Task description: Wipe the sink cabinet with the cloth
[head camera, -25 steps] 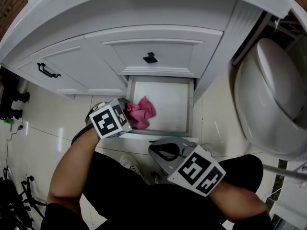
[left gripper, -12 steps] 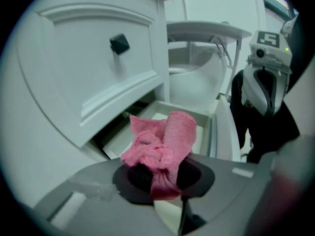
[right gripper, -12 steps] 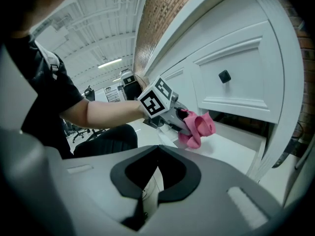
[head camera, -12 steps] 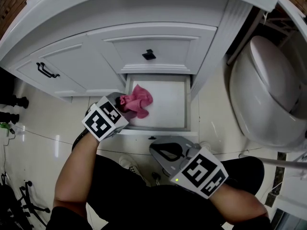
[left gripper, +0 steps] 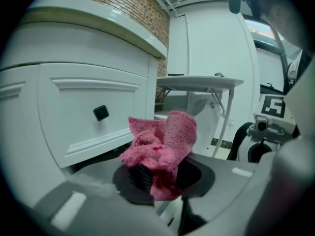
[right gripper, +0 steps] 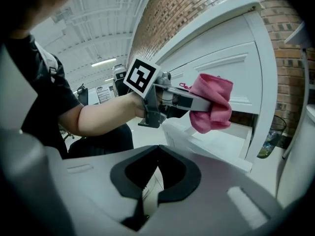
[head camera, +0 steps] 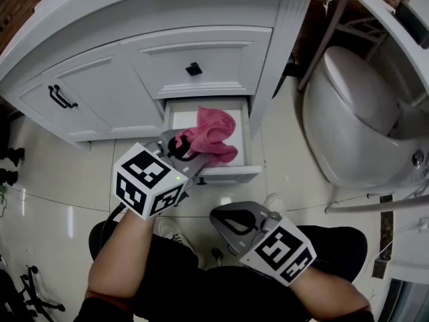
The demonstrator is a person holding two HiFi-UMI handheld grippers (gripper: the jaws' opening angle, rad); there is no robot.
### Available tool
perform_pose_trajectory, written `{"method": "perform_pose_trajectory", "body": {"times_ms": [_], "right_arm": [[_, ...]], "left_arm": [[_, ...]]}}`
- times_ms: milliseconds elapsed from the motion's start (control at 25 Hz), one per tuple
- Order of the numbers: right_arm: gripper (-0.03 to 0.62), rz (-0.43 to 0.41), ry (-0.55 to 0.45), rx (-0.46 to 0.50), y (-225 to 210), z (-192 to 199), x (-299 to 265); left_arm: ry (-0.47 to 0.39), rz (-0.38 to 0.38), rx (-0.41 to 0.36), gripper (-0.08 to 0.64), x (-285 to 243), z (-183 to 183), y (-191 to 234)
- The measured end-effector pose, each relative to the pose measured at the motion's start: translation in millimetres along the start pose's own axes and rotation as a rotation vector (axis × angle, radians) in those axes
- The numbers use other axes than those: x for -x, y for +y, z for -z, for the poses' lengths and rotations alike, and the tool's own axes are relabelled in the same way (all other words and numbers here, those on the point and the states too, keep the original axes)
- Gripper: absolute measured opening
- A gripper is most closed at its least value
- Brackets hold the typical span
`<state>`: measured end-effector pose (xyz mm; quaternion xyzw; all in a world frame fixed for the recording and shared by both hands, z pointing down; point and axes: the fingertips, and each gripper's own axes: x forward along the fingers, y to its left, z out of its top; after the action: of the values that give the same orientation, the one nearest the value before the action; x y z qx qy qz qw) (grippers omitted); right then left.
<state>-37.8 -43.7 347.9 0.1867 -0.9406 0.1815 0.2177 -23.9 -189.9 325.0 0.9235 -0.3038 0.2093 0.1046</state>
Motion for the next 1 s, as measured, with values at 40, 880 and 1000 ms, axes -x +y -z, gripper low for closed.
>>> {"method": "perform_pose_trajectory", "body": {"times_ms": [40, 880, 1000], "right_arm": [[0.008, 0.016, -0.004, -0.004, 2, 5, 5], [0.008, 0.105, -0.026, 0.021, 21, 51, 48], [0.008, 0.105, -0.021, 0.023, 23, 51, 45]], "left_arm": [[-0.005, 0.023, -0.005, 0.095, -5, -1, -14], [-0.006, 0.06, 0.017, 0.092, -38, 21, -103], [-0.002, 0.036, 0.015, 0.092, -27, 28, -97]]}}
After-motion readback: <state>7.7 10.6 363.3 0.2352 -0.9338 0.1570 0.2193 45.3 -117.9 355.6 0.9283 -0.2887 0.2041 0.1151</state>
